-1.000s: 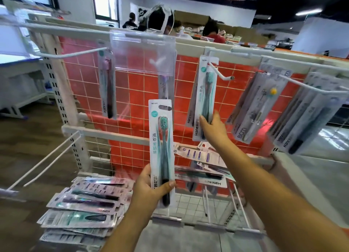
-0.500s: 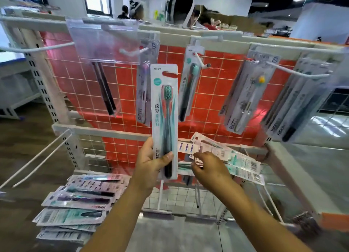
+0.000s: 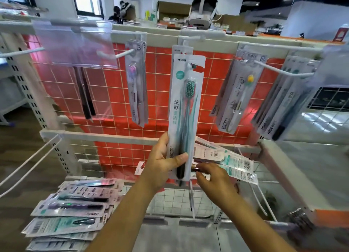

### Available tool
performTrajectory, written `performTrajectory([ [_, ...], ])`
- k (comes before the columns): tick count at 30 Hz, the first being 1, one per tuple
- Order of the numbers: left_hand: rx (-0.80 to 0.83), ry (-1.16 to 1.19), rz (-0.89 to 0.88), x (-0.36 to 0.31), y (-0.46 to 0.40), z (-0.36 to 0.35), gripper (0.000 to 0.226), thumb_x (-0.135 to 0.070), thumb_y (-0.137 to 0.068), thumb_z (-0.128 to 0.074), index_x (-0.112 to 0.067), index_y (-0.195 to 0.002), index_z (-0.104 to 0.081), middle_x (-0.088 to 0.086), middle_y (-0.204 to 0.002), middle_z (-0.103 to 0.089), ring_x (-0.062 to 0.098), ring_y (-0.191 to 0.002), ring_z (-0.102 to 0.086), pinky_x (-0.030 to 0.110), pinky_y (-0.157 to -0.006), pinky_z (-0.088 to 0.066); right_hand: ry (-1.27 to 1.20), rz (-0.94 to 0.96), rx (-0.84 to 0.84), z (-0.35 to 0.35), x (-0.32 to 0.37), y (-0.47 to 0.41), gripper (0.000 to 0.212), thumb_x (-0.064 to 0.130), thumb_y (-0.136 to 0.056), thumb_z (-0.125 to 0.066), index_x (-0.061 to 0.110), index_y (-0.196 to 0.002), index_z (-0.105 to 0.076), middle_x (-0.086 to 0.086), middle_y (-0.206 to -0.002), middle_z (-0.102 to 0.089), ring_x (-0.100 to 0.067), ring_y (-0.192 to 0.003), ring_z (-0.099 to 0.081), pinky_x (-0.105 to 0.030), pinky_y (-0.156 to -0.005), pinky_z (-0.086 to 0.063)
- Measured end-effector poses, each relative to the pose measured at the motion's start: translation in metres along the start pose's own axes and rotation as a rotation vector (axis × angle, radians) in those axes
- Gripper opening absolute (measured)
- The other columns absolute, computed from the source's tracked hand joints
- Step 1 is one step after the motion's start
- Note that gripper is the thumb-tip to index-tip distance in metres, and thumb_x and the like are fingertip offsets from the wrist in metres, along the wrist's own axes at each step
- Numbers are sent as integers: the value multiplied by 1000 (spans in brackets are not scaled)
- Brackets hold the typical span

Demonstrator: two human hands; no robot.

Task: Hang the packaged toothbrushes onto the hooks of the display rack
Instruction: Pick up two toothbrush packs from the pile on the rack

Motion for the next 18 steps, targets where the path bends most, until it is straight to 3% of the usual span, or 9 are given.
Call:
performTrajectory([
  [4,-110,-124,19,-2,-21,11,34,-9,-80,-63,-19,-111,-53,6,-106,-65,23,-101,-64,39,-86,-54,-48,-34,16,-2,-3,-1,29,19,-92,-54,17,-119,-62,2,-116,-61,-12,-107,-54,-22,-89,-40],
  [7,-159,-103,125,0,-52,13,34,7,-87,-52,-8,-117,-48,3,-101,-63,14,-91,-64,29,-77,-56,-124,-75,14,2,-7,-4,26,17,-92,-54,15,-117,-63,1,-108,-64,-9,-94,-54,-19,-79,-38],
  [10,-204,-126,186,5,-87,24,38,6,-86,-53,-5,-122,-46,9,-116,-60,23,-109,-57,44,-100,-45,-141,-92,-8,7,-14,-7,29,18,-92,-55,15,-120,-61,-1,-115,-64,-11,-101,-57,-17,-78,-36],
  [13,-258,-131,243,15,-103,33,54,4,-82,-58,1,-132,-39,18,-133,-51,31,-122,-48,50,-107,-36,-142,-99,-20,7,-19,-9,27,18,-91,-56,17,-117,-63,-2,-111,-65,-15,-96,-59,-24,-80,-43],
  [15,-271,-88,237,17,-105,32,40,6,-82,-57,-2,-121,-50,15,-117,-61,28,-111,-55,43,-99,-44,-131,-100,-26,7,-21,-9,26,19,-91,-56,18,-116,-63,-2,-107,-65,-15,-90,-59,-26,-79,-45],
  [17,-278,-32,221,18,-101,32,21,5,-84,-57,-9,-100,-57,6,-92,-65,21,-88,-62,32,-77,-53,-124,-92,-22,6,-22,-9,26,20,-91,-55,18,-116,-63,0,-107,-65,-12,-85,-58,-24,-73,-42],
  [18,-281,-14,222,22,-97,35,16,-2,-85,-60,-9,-99,-57,6,-88,-65,20,-80,-64,31,-71,-55,-121,-86,-18,5,-23,-9,26,20,-92,-55,18,-116,-62,0,-107,-64,-11,-84,-57,-22,-72,-40],
])
Point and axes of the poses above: each hand's wrist, its own y-axis away from the middle knuckle, its own z-axis out of the back of the hand, x = y × z, the point moved 7 cm from there along -y, towards the middle knuckle
